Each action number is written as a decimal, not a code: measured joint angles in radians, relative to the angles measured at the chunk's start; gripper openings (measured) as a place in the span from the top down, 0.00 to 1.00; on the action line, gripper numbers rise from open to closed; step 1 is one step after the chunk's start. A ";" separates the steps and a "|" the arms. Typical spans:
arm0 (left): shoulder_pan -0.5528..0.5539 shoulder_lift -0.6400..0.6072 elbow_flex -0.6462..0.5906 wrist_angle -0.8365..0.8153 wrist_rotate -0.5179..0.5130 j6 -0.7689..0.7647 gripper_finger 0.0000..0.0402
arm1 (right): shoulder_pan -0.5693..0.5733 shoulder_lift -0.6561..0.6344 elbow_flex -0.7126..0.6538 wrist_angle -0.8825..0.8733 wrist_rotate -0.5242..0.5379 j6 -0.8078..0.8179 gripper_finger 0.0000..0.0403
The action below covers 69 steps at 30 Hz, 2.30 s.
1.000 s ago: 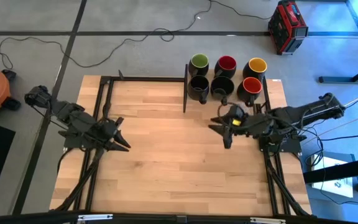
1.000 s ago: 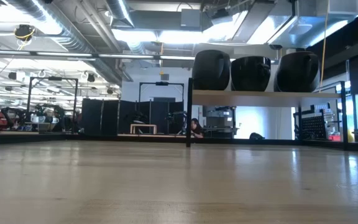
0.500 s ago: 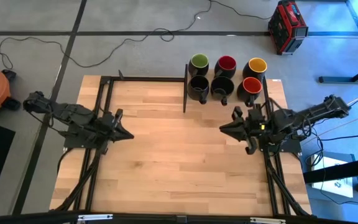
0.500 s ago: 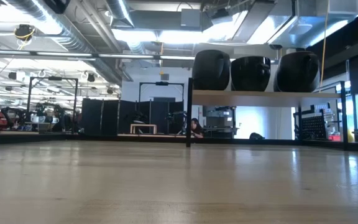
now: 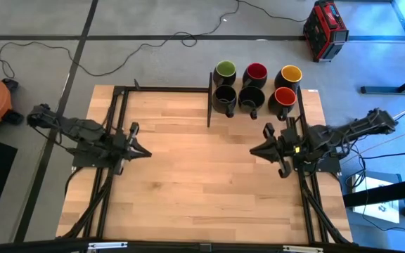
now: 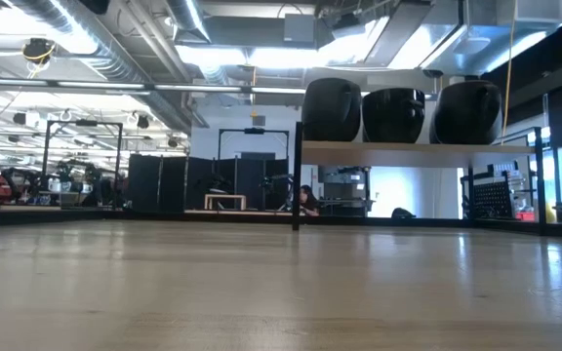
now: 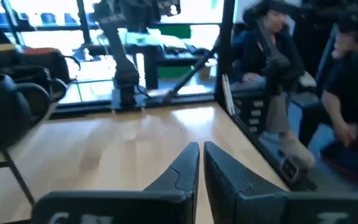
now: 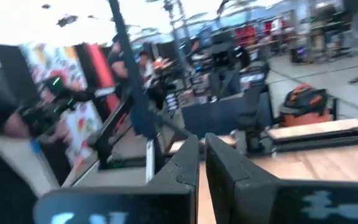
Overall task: Place coffee mugs
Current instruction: Return to Home Position
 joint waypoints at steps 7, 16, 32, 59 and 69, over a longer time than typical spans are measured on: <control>0.062 -0.108 -0.103 0.105 0.028 0.044 0.96 | -0.078 -0.107 -0.147 0.072 -0.044 0.003 0.96; 0.177 -0.184 -0.253 0.249 0.106 0.034 0.96 | -0.161 -0.262 -0.272 0.069 -0.018 0.007 0.96; 0.369 -0.426 -0.470 0.350 0.250 -0.025 0.96 | -0.168 -0.444 -0.526 0.191 0.004 0.030 0.96; 0.529 -0.480 -0.580 0.278 0.368 -0.074 0.96 | -0.168 -0.771 -0.606 -0.208 0.036 -0.018 0.96; 0.530 -0.480 -0.580 0.240 0.250 -0.137 0.96 | -0.168 -0.770 -0.606 -0.234 0.074 -0.036 0.96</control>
